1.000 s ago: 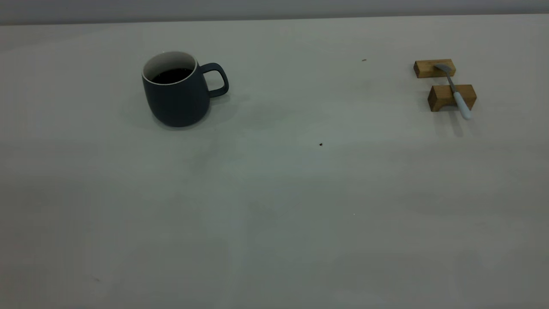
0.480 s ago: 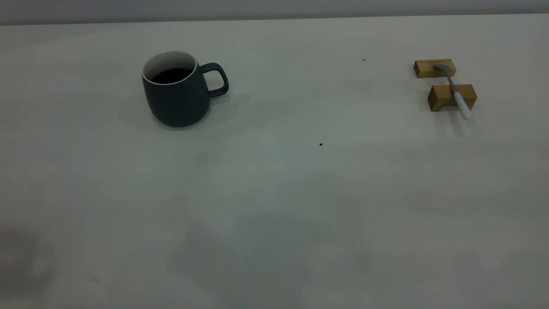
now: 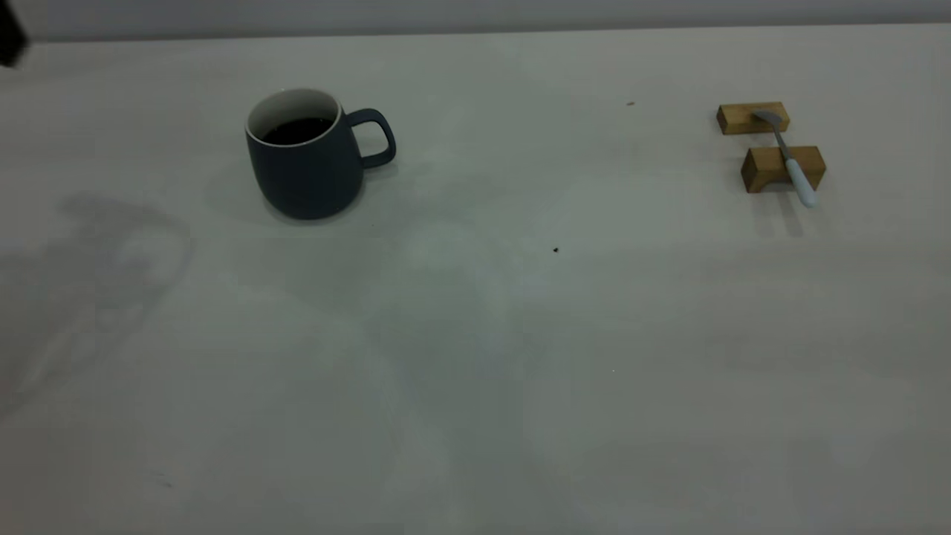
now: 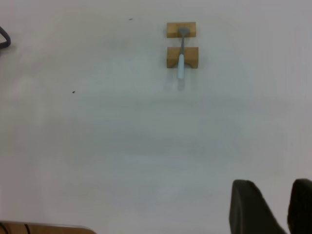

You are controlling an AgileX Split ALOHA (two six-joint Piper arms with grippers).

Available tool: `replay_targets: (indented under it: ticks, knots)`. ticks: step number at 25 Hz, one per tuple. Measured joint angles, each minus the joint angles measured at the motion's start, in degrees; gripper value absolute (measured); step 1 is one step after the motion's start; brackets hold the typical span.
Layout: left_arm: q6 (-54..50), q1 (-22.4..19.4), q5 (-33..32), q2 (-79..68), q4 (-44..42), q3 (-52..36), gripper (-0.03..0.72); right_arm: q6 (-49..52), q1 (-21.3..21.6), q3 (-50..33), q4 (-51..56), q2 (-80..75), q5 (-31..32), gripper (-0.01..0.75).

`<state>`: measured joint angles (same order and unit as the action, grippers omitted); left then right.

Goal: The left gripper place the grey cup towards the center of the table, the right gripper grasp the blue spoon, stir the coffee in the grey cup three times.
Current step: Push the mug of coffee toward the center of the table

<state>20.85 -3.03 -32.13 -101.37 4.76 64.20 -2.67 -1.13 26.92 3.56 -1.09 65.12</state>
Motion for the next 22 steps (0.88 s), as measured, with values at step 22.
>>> replay_targets:
  ticks: [22]
  knots:
    - [64.6, 4.1, 11.1, -33.5, 7.3, 19.7, 0.585, 0.0, 0.0, 0.0, 0.0, 0.0, 0.0, 0.240]
